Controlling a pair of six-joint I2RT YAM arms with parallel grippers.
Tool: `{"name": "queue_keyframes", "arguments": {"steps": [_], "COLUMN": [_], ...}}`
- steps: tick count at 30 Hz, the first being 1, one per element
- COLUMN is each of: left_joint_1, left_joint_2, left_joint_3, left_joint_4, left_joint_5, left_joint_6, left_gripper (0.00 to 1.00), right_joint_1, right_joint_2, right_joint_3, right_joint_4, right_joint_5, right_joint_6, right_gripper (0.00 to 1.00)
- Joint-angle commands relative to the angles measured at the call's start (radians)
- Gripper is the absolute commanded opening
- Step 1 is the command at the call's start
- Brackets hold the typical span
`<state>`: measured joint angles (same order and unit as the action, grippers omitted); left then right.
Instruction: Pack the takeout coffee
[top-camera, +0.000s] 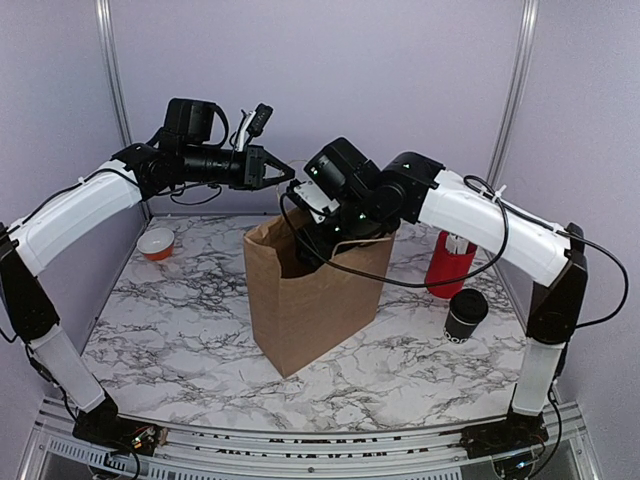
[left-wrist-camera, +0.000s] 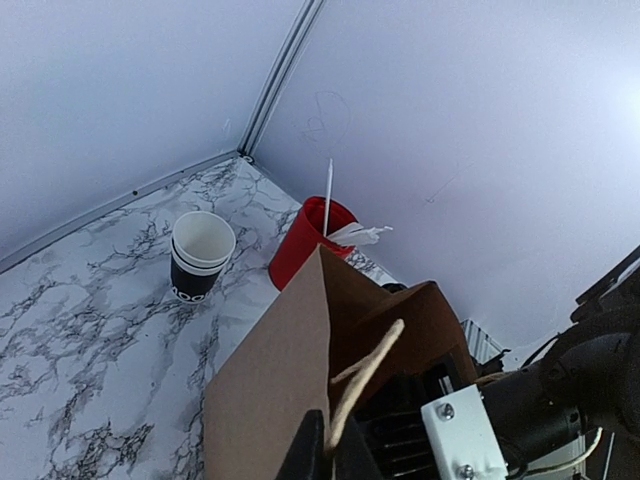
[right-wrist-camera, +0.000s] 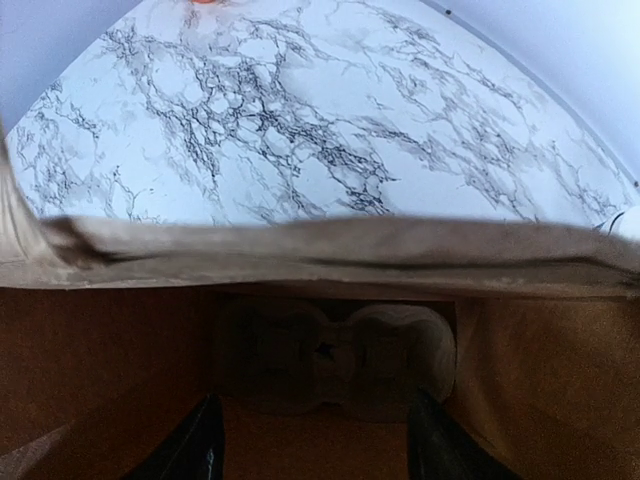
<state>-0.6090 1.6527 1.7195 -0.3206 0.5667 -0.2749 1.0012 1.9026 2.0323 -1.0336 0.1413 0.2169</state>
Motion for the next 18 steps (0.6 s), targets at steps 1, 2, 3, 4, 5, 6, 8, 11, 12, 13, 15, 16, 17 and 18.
{"name": "queue_keyframes", "arguments": {"steps": [1,2,3,4,5,6,8,11,12,13,15,16,17,18], "left_joint_1": [-0.002,-0.001,-0.001,-0.002,-0.003,-0.002,-0.002,-0.002,-0.002,-0.004,-0.009,-0.011,-0.015,-0.019], "left_joint_2": [-0.026,-0.034,-0.042,-0.052,-0.063,-0.074,-0.097,-0.138,-0.152,-0.165,-0.192,-0.204,-0.214,-0.222], "left_joint_3": [0.007,0.0,-0.008,-0.018,-0.029,-0.042,-0.069,-0.132,-0.154,-0.173,-0.202,-0.213,-0.223,-0.231], "left_joint_4": [0.016,0.018,0.018,0.018,0.02,0.024,0.031,0.06,0.074,0.089,0.104,0.107,0.112,0.115], "left_joint_5": [-0.067,-0.092,-0.123,-0.146,-0.174,-0.202,-0.247,-0.279,-0.286,-0.288,-0.301,-0.307,-0.311,-0.316], "left_joint_6": [-0.028,-0.038,-0.046,-0.055,-0.064,-0.077,-0.103,-0.154,-0.171,-0.183,-0.201,-0.208,-0.217,-0.222], "left_gripper": [0.0,0.0,0.0,0.0,0.0,0.0,0.0,0.0,0.0,0.0,0.0,0.0,0.0,0.0], "right_joint_1": [0.017,0.019,0.02,0.02,0.02,0.02,0.02,0.02,0.02,0.02,0.02,0.019,0.016,0.01], "right_joint_2": [-0.049,-0.056,-0.065,-0.075,-0.084,-0.094,-0.103,-0.102,-0.097,-0.094,-0.086,-0.085,-0.084,-0.081], "right_joint_3": [-0.001,-0.005,-0.011,-0.018,-0.027,-0.036,-0.04,-0.034,-0.027,-0.021,-0.016,-0.014,-0.014,-0.013], "right_joint_4": [0.034,0.044,0.056,0.07,0.085,0.099,0.131,0.187,0.205,0.222,0.27,0.295,0.326,0.356], "right_joint_5": [0.017,0.02,0.021,0.021,0.022,0.025,0.031,0.039,0.044,0.051,0.067,0.077,0.076,0.074], "right_joint_6": [0.001,-0.001,-0.004,-0.006,-0.01,-0.013,-0.021,-0.031,-0.033,-0.03,-0.038,-0.037,-0.038,-0.039], "right_gripper": [0.6,0.6,0.6,0.6,0.6,0.6,0.6,0.6,0.6,0.6,0.6,0.6,0.61,0.61]}}
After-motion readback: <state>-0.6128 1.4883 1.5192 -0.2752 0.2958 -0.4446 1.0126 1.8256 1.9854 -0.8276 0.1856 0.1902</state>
